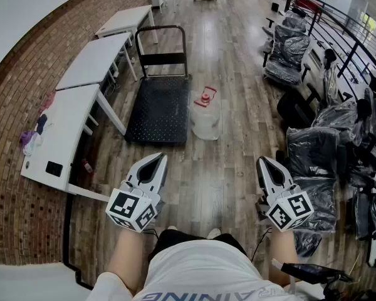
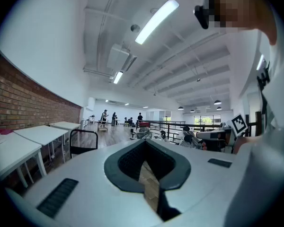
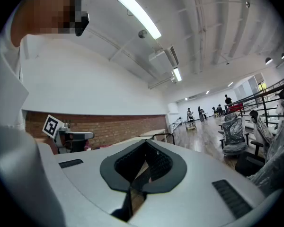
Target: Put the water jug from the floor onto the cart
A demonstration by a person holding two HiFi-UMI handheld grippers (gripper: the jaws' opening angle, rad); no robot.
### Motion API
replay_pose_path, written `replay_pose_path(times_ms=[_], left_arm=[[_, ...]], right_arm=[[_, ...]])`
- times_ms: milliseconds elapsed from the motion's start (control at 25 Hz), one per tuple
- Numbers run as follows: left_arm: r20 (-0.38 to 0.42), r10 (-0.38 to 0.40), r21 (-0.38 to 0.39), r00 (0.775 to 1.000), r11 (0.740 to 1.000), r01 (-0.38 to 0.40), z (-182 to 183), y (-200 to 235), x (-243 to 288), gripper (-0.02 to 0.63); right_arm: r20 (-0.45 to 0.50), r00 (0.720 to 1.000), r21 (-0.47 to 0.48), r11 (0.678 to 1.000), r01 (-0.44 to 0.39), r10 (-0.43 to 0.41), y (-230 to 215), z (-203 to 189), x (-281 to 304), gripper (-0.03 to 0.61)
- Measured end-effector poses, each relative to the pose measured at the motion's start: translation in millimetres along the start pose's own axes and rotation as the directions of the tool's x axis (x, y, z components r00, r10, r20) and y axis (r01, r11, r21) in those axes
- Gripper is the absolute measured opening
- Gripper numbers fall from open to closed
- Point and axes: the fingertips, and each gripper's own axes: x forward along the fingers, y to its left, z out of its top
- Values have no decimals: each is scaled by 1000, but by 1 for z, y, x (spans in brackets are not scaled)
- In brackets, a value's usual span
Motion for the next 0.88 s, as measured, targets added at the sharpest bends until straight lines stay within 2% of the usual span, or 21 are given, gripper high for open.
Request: replay_pose_path(times_ms=[200,480,680,880], left_arm=[[-20,7,9,1000,1000,-7,-5,-20,17,0],[-24,-8,-16,1000,1000,8,-14,-21,50,0],[-25,-53,-35,998,998,52,-22,-5,97,0],[5,-96,-59,995,994,96,-18,25,135,0]], right_arm=[[-1,1000,27,1000,-10,10,-28,-2,-5,-5],[-7,1000,16,1000,5,-5,-56,-3,1,-5],[-59,996,-6,997,71,-71,-84,-7,11,-5],[-105,989,-7,995,100,-100,-101,-8,55,-5]])
